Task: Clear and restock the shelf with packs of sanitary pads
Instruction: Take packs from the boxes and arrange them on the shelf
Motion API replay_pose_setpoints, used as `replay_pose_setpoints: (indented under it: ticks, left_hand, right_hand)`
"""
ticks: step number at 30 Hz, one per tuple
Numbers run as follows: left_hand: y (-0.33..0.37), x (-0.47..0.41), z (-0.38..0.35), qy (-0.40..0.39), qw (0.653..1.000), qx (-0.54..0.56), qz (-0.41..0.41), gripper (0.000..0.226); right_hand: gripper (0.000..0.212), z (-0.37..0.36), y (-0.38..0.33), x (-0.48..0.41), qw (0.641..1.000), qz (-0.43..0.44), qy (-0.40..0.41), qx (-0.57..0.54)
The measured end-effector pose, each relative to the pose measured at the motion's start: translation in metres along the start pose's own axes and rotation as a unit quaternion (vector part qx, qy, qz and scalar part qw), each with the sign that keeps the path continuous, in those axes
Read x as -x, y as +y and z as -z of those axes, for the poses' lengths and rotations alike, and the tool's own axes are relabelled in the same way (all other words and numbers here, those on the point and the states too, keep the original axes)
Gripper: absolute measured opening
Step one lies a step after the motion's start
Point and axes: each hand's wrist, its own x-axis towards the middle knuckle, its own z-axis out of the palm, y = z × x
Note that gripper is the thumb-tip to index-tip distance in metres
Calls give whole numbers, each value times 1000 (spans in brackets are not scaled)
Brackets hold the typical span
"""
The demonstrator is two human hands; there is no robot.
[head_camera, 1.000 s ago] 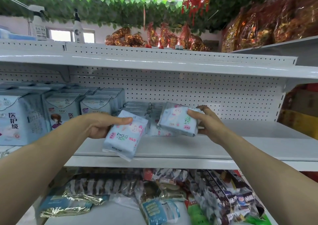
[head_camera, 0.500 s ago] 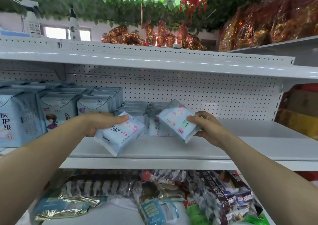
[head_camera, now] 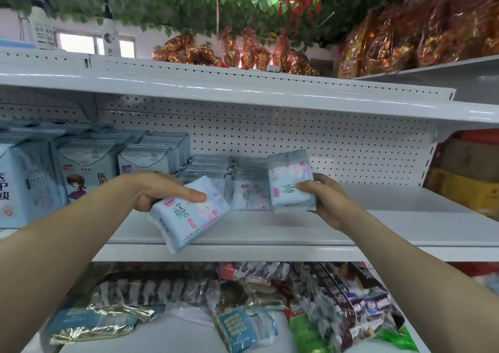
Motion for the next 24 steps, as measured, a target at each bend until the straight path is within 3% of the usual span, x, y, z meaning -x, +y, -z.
replay_pose_setpoints:
  ticks: [5, 8, 11, 15, 21, 24]
  left_hand:
    - [-4, -6, -3, -24, 999, -28, -31, 116]
    - [-4, -8, -6, -24, 999, -32, -30, 108]
    - [-1, -6, -10, -1, 1000, -22, -22, 86]
    - [-2, -8, -9, 17, 1000, -13, -21, 113]
    - [-1, -10, 3, 19, 997, -80, -16, 121]
    - [2, -12, 6, 37, 992, -118, -16, 91]
  right_hand:
    - [91, -6, -1, 5, 998, 28, -46, -8]
    - [85, -9, -2, 8, 998, 44, -51, 7]
    - [79, -10, -3, 9, 998, 46, -36, 8]
    - [66, -17, -3, 8, 999, 51, -1, -18]
    - [40, -19, -4, 7, 997, 59, 54, -8]
    - [44, -17, -2, 4, 994, 75, 70, 34]
